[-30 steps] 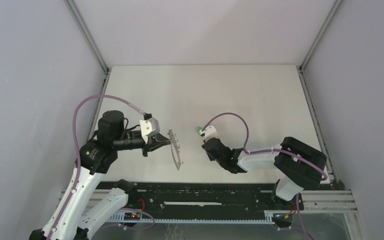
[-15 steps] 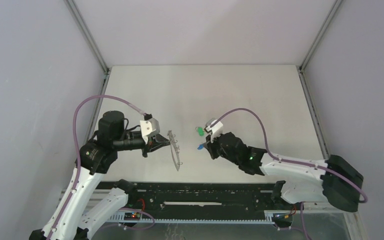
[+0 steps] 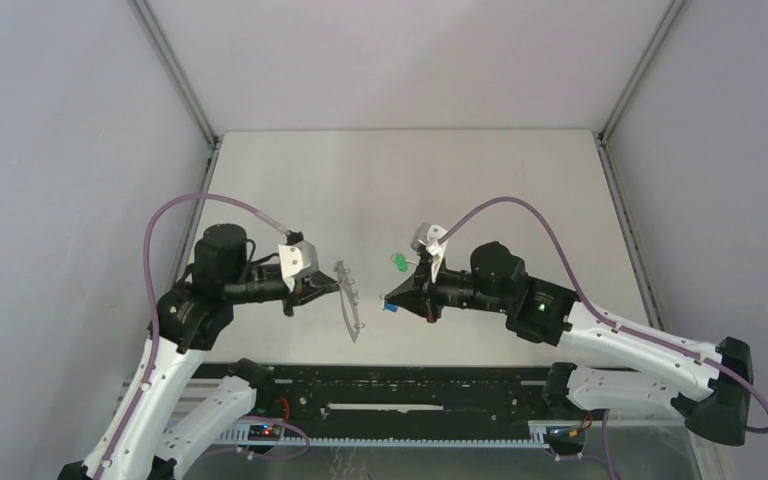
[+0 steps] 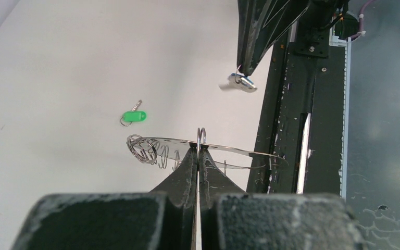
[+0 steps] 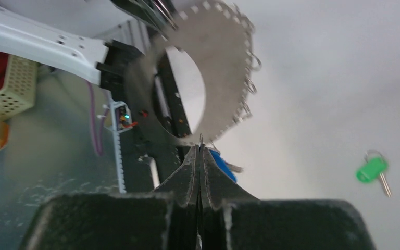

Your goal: Put the keys on the keyring

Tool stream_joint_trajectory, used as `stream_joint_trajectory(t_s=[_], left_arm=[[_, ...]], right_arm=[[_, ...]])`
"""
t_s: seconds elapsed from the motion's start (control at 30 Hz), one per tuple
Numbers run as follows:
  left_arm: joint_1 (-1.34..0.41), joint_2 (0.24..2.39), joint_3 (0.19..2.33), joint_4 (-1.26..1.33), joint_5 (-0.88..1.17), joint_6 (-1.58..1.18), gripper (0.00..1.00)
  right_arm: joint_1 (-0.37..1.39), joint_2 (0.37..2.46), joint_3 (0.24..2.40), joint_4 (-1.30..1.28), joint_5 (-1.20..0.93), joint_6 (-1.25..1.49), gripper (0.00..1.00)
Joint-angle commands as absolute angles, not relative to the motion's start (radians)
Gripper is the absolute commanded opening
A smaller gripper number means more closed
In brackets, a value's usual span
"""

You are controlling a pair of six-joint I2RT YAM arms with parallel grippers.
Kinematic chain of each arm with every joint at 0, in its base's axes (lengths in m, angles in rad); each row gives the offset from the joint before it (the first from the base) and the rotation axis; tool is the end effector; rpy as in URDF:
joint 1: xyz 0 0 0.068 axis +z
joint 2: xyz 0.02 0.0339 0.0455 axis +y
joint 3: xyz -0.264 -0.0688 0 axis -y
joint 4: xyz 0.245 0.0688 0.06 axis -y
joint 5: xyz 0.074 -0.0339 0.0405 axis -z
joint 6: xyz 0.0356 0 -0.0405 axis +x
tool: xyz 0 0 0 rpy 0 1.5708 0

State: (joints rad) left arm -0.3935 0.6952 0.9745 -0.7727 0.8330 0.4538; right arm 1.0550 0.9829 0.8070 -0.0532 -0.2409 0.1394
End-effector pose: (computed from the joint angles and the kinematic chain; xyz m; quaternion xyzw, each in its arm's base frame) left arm 0.1030 -0.0713 0.3614 0.5119 0.6303 -0.3330 0.4794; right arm 0.1066 0.2052 0.3247 -0.4107 0.6645 0.4249 0.4574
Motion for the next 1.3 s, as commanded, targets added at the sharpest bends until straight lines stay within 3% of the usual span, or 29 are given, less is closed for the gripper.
stream_joint_trajectory(t_s=[0.0,0.33,1.27], left_arm=[[-0.407,0.699,0.958,-0.730,0.824,0.474,0.00],[-0.432,0.735,0.957,-0.706,0.764,0.426,0.00],[-0.475,0.740,0.922,-0.643,0.655,0.316,0.00]], right_arm=[[1.071,1.034,0.909,-0.080,-0.355,0.136,0.00],[1.097,1.114,1.055,-0.094,-0.235,0.122,0.00],[1.149,1.250,1.157,-0.009,-0.130,0.117,0.00]])
